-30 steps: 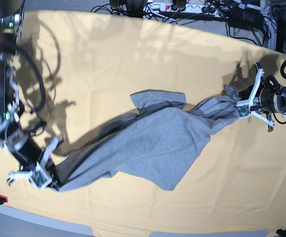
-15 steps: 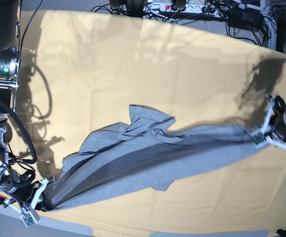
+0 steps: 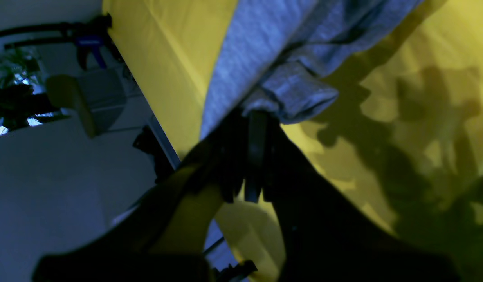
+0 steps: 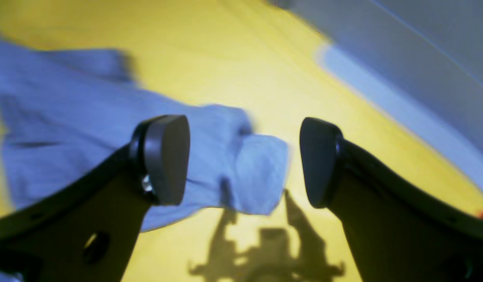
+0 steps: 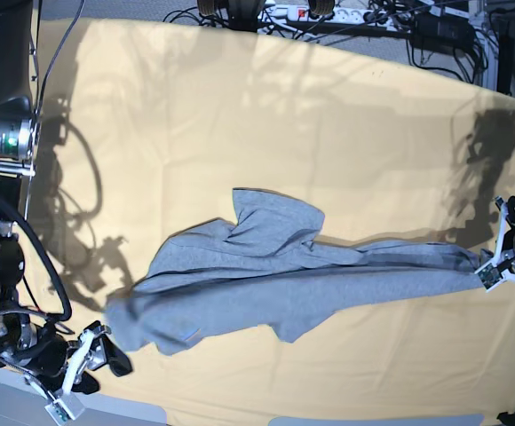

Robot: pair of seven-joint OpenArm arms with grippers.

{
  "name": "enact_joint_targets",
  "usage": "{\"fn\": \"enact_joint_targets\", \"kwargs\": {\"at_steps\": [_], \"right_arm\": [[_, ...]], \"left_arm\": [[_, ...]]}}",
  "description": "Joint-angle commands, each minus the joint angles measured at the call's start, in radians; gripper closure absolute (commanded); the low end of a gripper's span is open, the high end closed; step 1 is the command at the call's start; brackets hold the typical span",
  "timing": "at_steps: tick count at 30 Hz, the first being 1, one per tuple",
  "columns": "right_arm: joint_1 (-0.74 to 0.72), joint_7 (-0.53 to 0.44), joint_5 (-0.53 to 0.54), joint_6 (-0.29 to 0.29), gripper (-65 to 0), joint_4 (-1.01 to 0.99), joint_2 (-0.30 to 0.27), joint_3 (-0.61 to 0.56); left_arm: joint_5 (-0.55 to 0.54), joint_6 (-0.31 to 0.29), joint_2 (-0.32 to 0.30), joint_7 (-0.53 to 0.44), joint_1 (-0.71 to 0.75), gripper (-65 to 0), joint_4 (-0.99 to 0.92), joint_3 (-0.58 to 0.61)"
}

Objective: Layout the t-shirt on the table in an organized manner, then fold the t-shirt properly

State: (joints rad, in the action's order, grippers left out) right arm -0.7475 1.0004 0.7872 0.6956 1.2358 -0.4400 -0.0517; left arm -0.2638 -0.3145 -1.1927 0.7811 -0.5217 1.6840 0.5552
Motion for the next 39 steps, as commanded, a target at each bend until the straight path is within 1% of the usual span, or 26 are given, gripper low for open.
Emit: {"fn": "enact_joint_targets", "kwargs": {"at_steps": [1, 3, 4, 6, 8, 9, 11, 13, 15, 17, 21, 22, 24, 26, 29, 31, 36, 38, 39], "right_arm": [[-0.027, 0.031, 0.085, 0.003, -44.4, 0.029, -0.011, 0.006], [-0.011, 0.138, 0.227, 0.003, -41.8, 0.068, -0.009, 0.006], [0.000, 0.181, 0.281, 0.003, -39.6, 0.093, -0.009, 0.006], [0.034, 0.248, 0.362, 0.003, -36.9, 0.164, -0.009, 0.006], [0.082, 0.294, 0.425, 0.003, -36.9, 0.261, -0.009, 0.006], [0.111, 0.312, 0.442, 0.003, -37.0, 0.311, -0.009, 0.006], [0.174, 0.338, 0.444, 0.003, -36.9, 0.392, -0.009, 0.006], [0.249, 0.341, 0.444, 0.003, -37.0, 0.447, -0.009, 0.006], [0.329, 0.335, 0.453, 0.003, -37.0, 0.494, -0.002, 0.005], [0.408, 0.330, 0.474, 0.003, -37.0, 0.536, 0.015, 0.005], [0.532, 0.315, 0.460, 0.003, -37.0, 0.610, 0.075, 0.004], [0.553, 0.297, 0.432, 0.003, -37.0, 0.627, 0.096, 0.002], [0.575, 0.230, 0.322, 0.003, -37.0, 0.650, 0.132, -0.022], [0.578, 0.146, 0.165, 0.003, -37.0, 0.648, 0.160, -0.079], [0.578, 0.022, -0.096, 0.003, -37.0, 0.647, 0.187, -0.196], [0.577, -0.034, -0.226, 0.003, -37.0, 0.646, 0.194, -0.267], [0.578, -0.088, -0.370, 0.003, -37.0, 0.639, 0.193, -0.384], [0.578, -0.151, -0.443, -0.005, -37.0, 0.613, 0.193, -0.415], [0.578, -0.190, -0.477, -0.023, -37.0, 0.592, 0.193, -0.428]], "left_arm": [[0.016, 0.016, -0.021, -0.003, -0.024, 0.0, 0.003, -0.015], [0.012, 0.016, -0.021, -0.008, -0.023, 0.0, 0.002, -0.015], [0.003, 0.016, -0.021, -0.010, -0.022, 0.0, 0.003, -0.015], [-0.039, 0.016, -0.021, -0.015, -0.022, 0.0, 0.002, -0.015], [-0.072, 0.016, -0.018, -0.017, -0.022, 0.0, 0.003, -0.015], [-0.076, 0.015, -0.014, -0.018, -0.022, 0.0, 0.003, -0.015], [-0.079, 0.015, 0.000, -0.018, -0.022, 0.0, 0.003, -0.015], [-0.092, 0.011, 0.013, -0.018, -0.021, 0.0, 0.002, -0.015], [-0.113, -0.014, 0.015, -0.018, -0.020, 0.0, 0.002, -0.015], [-0.135, -0.034, 0.018, -0.019, -0.019, 0.0, 0.002, -0.015], [-0.153, -0.033, 0.047, -0.018, -0.019, 0.0, 0.002, -0.015], [-0.154, -0.033, 0.056, -0.018, -0.019, 0.0, 0.002, -0.015], [-0.155, -0.033, 0.072, -0.018, -0.019, 0.0, -0.005, -0.015], [-0.157, -0.033, 0.087, -0.018, -0.018, 0.0, -0.014, -0.015], [-0.157, -0.033, 0.099, -0.018, -0.005, 0.0, -0.021, -0.015], [-0.156, -0.032, 0.108, -0.017, -0.003, 0.0, -0.024, -0.015], [-0.153, -0.033, 0.121, -0.018, -0.003, 0.0, -0.025, -0.015], [-0.153, -0.033, 0.121, -0.018, -0.003, 0.0, -0.025, -0.015], [-0.153, -0.033, 0.121, -0.018, -0.003, 0.0, -0.025, -0.015]]}}
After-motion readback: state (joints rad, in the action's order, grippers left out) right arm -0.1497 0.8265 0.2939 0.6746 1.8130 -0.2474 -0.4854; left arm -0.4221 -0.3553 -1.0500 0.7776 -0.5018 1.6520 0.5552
